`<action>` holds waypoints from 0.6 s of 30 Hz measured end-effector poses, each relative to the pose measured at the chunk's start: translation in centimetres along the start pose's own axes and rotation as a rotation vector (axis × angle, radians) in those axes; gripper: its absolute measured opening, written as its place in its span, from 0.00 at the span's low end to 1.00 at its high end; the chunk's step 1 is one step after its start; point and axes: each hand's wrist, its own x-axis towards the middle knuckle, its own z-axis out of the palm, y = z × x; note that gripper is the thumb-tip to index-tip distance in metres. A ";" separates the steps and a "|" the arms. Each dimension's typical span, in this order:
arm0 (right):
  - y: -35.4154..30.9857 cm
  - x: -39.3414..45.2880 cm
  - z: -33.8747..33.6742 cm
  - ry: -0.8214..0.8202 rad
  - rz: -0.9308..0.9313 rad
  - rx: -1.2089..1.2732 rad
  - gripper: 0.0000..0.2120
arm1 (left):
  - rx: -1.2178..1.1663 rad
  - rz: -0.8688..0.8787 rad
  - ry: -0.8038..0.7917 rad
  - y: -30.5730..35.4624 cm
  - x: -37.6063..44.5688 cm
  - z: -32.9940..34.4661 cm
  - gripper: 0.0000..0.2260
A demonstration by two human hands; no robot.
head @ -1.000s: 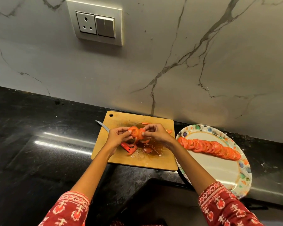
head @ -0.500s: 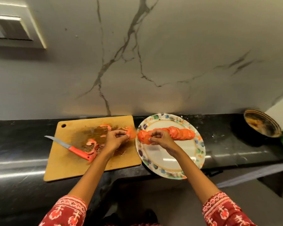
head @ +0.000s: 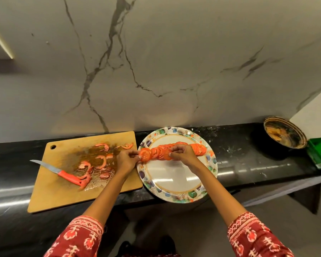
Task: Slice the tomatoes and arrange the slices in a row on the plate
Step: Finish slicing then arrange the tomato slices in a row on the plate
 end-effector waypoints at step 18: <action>-0.3 0.2 0.0 -0.018 -0.037 -0.125 0.06 | 0.425 0.193 0.044 1.4 0.1 1.9 0.14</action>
